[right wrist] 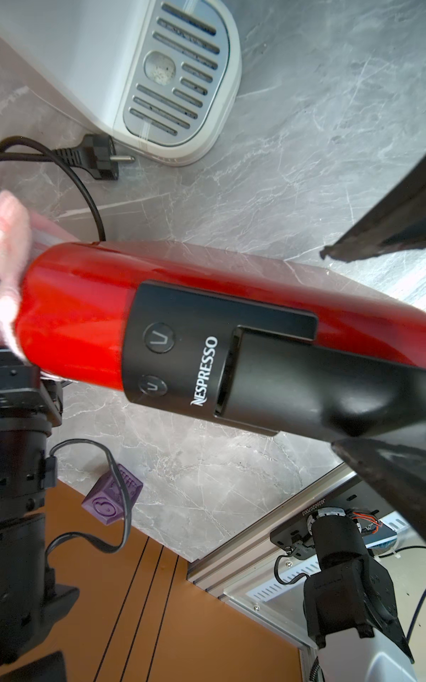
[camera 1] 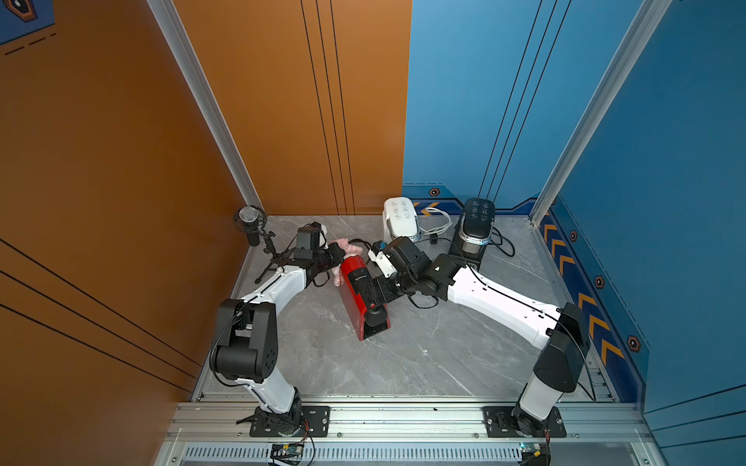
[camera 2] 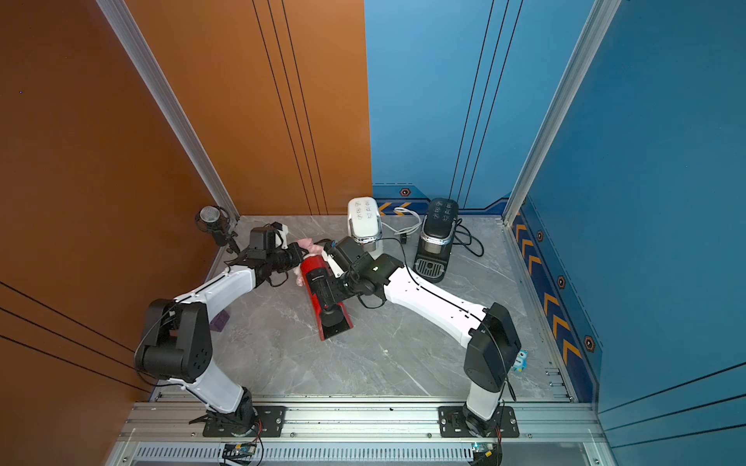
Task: Wipe the surface of a coffee machine
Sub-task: Wipe the dirt from the surface of the coffee machine.
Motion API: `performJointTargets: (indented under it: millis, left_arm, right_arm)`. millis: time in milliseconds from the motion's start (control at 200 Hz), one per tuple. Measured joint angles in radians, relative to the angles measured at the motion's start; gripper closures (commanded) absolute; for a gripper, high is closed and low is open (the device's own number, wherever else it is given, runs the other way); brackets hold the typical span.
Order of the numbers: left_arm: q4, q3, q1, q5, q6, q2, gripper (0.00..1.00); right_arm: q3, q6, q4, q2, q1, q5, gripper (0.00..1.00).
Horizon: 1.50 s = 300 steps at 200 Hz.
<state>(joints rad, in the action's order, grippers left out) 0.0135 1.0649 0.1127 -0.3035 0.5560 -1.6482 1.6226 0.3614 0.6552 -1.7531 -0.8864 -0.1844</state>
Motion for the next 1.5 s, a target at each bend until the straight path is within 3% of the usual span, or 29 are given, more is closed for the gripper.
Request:
performJointTargets:
  millis: [255, 415, 786, 1101, 1501]
  left_arm:
    - [0.028, -0.021, -0.001, 0.010, 0.009, 0.013, 1.00]
    - [-0.090, 0.038, -0.003, 0.010, -0.006, 0.031, 1.00]
    - [-0.193, 0.174, -0.020, -0.050, -0.010, 0.209, 1.00]
    - [-0.221, 0.113, -0.020, -0.028, -0.029, 0.109, 1.00]
    - [-0.184, -0.020, 0.005, 0.100, -0.060, 0.039, 1.00]
  right_arm:
    - [0.011, 0.000, 0.002, -0.013, -0.003, -0.011, 0.24]
    - [0.013, 0.000, 0.010, -0.013, -0.009, -0.013, 0.23]
    - [0.036, 0.000, 0.030, -0.014, -0.018, -0.013, 0.22]
    - [0.042, 0.000, 0.045, -0.014, -0.030, -0.013, 0.22]
    - [0.059, -0.002, 0.060, -0.018, -0.031, -0.010, 0.22]
